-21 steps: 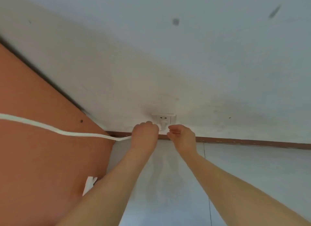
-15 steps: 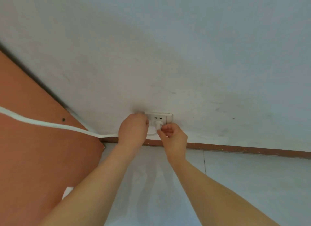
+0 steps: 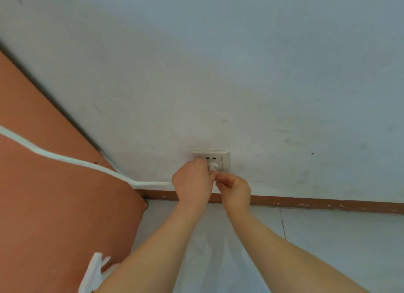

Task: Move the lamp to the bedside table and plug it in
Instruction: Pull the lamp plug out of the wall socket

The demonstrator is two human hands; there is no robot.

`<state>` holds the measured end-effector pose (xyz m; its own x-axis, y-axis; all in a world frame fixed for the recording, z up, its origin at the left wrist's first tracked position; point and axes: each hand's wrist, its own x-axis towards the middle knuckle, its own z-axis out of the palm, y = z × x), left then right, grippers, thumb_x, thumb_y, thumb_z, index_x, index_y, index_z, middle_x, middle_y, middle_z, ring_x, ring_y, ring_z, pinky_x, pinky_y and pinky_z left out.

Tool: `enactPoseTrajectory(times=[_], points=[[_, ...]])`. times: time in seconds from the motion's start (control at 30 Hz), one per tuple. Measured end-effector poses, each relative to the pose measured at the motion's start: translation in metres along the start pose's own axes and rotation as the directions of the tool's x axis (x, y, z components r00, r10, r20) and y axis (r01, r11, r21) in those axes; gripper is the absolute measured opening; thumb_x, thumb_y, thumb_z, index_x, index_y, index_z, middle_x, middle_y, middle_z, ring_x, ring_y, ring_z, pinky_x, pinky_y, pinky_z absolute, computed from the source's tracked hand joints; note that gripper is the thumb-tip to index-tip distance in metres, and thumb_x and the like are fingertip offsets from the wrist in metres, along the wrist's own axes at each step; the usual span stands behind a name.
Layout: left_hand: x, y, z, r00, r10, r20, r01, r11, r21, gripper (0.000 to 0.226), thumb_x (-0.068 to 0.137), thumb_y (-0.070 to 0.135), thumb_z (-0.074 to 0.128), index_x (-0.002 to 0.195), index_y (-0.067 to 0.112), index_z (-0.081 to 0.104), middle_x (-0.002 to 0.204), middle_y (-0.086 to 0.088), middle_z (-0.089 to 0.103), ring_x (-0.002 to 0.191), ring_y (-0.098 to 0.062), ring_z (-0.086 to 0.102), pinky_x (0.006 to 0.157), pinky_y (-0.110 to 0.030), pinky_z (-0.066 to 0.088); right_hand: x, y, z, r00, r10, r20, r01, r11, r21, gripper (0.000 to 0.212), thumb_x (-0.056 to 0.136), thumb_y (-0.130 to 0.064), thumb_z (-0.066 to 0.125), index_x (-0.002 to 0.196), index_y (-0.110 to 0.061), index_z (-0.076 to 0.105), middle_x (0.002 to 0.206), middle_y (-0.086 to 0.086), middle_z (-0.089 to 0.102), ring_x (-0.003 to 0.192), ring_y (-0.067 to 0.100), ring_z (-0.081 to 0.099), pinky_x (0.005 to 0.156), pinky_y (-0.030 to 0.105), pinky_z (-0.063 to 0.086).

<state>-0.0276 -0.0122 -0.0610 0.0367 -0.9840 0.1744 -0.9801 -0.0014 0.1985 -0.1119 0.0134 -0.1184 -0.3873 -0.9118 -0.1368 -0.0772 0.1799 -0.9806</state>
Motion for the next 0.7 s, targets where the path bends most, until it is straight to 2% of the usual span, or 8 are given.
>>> enactPoseTrajectory(times=[0.2, 0.27, 0.4, 0.53, 0.63, 0.7], points=[[-0.005, 0.005, 0.009, 0.994, -0.094, -0.049, 0.092, 0.995, -0.044, 0.026, 0.081, 0.044, 0.058, 0.076, 0.019, 0.063, 0.073, -0.001, 0.069, 0.072, -0.026, 0.065, 0.054, -0.027, 0.034, 0.008, -0.001, -0.008, 0.998, 0.001, 0.070, -0.002, 1.000, 0.004, 0.033, 0.081, 0.012, 0.050, 0.094, -0.005, 0.074, 0.096, 0.009, 0.074, 0.091, 0.017, 0.066, 0.086, 0.023, 0.049], [-0.004, 0.007, 0.009, 0.992, -0.118, -0.036, 0.116, 0.991, -0.064, 0.026, 0.082, 0.043, 0.056, 0.076, 0.018, 0.063, 0.074, -0.002, 0.069, 0.072, -0.026, 0.065, 0.054, -0.027, 0.034, 0.009, 0.000, -0.011, 0.992, 0.028, 0.123, -0.030, 0.999, 0.015, 0.042, 0.080, 0.016, 0.043, 0.098, -0.007, 0.073, 0.098, 0.007, 0.073, 0.097, 0.022, 0.065, 0.090, 0.027, 0.049], [-0.004, 0.007, 0.007, 0.990, -0.142, -0.011, 0.140, 0.986, -0.093, 0.025, 0.083, 0.040, 0.057, 0.075, 0.017, 0.062, 0.076, -0.004, 0.069, 0.073, -0.027, 0.064, 0.054, -0.027, 0.034, 0.012, 0.002, -0.023, 0.962, 0.023, 0.271, -0.011, 0.999, -0.044, 0.064, 0.071, 0.024, 0.029, 0.105, -0.011, 0.071, 0.110, 0.006, 0.070, 0.109, 0.020, 0.059, 0.095, 0.024, 0.043], [-0.004, 0.008, 0.009, 0.987, -0.157, -0.029, 0.154, 0.984, -0.096, 0.025, 0.083, 0.041, 0.057, 0.072, 0.018, 0.060, 0.075, -0.003, 0.069, 0.074, -0.028, 0.064, 0.055, -0.027, 0.034, 0.021, 0.001, -0.041, 0.982, -0.036, 0.187, 0.075, 0.975, -0.209, 0.067, 0.069, 0.019, 0.027, 0.099, -0.019, 0.073, 0.108, 0.001, 0.070, 0.096, 0.015, 0.057, 0.087, 0.027, 0.047], [-0.005, 0.008, 0.009, 0.986, -0.158, -0.051, 0.154, 0.984, -0.090, 0.027, 0.083, 0.041, 0.055, 0.070, 0.018, 0.059, 0.073, -0.004, 0.068, 0.072, -0.029, 0.065, 0.054, -0.027, 0.033, 0.024, -0.003, -0.048, 0.968, -0.055, 0.246, 0.103, 0.977, -0.188, 0.068, 0.068, 0.021, 0.026, 0.101, -0.016, 0.073, 0.105, 0.001, 0.072, 0.100, 0.015, 0.059, 0.093, 0.028, 0.047], [-0.007, 0.010, 0.010, 0.987, -0.148, -0.066, 0.143, 0.987, -0.077, 0.027, 0.081, 0.040, 0.054, 0.067, 0.017, 0.056, 0.068, -0.004, 0.066, 0.068, -0.028, 0.063, 0.051, -0.026, 0.030, 0.024, -0.006, -0.050, 0.977, -0.042, 0.209, 0.074, 0.986, -0.149, 0.064, 0.069, 0.020, 0.027, 0.092, -0.016, 0.074, 0.094, -0.001, 0.072, 0.089, 0.008, 0.060, 0.089, 0.024, 0.046]])
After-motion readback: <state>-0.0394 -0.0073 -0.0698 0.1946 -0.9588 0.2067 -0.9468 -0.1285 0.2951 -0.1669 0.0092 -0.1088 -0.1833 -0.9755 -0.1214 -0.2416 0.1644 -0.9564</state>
